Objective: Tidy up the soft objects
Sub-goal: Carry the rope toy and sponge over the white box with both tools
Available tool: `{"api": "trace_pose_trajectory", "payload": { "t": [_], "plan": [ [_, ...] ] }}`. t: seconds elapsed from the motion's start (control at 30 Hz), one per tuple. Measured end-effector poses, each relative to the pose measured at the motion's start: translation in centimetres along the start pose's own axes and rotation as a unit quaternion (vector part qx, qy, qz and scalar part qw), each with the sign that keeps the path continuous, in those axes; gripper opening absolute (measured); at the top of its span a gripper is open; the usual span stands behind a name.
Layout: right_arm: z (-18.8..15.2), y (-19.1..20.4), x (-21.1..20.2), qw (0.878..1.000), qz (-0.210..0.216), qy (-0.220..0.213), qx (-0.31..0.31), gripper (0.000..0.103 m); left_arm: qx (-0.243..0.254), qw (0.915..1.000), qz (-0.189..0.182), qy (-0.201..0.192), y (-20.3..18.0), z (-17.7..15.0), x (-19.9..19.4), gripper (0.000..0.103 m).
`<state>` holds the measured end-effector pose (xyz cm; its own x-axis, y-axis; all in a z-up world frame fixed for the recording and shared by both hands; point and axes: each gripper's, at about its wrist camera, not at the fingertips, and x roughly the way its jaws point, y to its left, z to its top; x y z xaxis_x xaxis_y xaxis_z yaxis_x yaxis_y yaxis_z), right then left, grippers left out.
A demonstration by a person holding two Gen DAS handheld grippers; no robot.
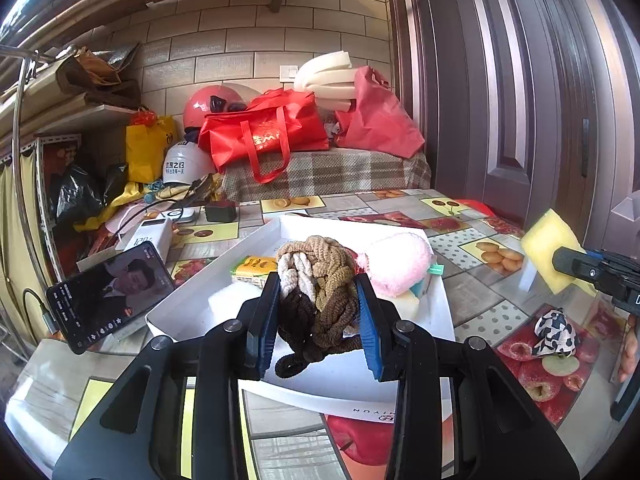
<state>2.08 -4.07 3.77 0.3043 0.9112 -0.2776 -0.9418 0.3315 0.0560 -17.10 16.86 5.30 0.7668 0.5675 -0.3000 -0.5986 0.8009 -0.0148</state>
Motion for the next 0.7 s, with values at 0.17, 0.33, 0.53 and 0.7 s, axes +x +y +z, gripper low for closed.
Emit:
{"api": "trace_pose_trajectory", "payload": {
  "t": [0.17, 0.33, 0.53, 0.7],
  "plan": [
    [0.0, 0.2, 0.6, 1.0, 0.001, 0.009, -0.005, 0.028, -0.008, 0.9998, 0.019, -0.001, 0.9, 0.3, 1.0, 0.035],
    [0.0, 0.5, 1.1, 1.0, 0.0, 0.016, -0.007, 0.028, -0.009, 0.9997, 0.025, 0.0, 1.3, 0.3, 1.4, 0.035],
    [-0.1, 1.1, 1.8, 1.0, 0.002, 0.023, -0.017, 0.028, -0.011, 0.9994, 0.032, 0.0, 1.5, 0.5, 1.8, 0.035],
    [0.0, 1.5, 2.3, 0.999, 0.003, 0.025, -0.021, 0.028, -0.015, 0.9989, 0.044, 0.002, 2.0, 0.6, 2.4, 0.035]
  ]
}}
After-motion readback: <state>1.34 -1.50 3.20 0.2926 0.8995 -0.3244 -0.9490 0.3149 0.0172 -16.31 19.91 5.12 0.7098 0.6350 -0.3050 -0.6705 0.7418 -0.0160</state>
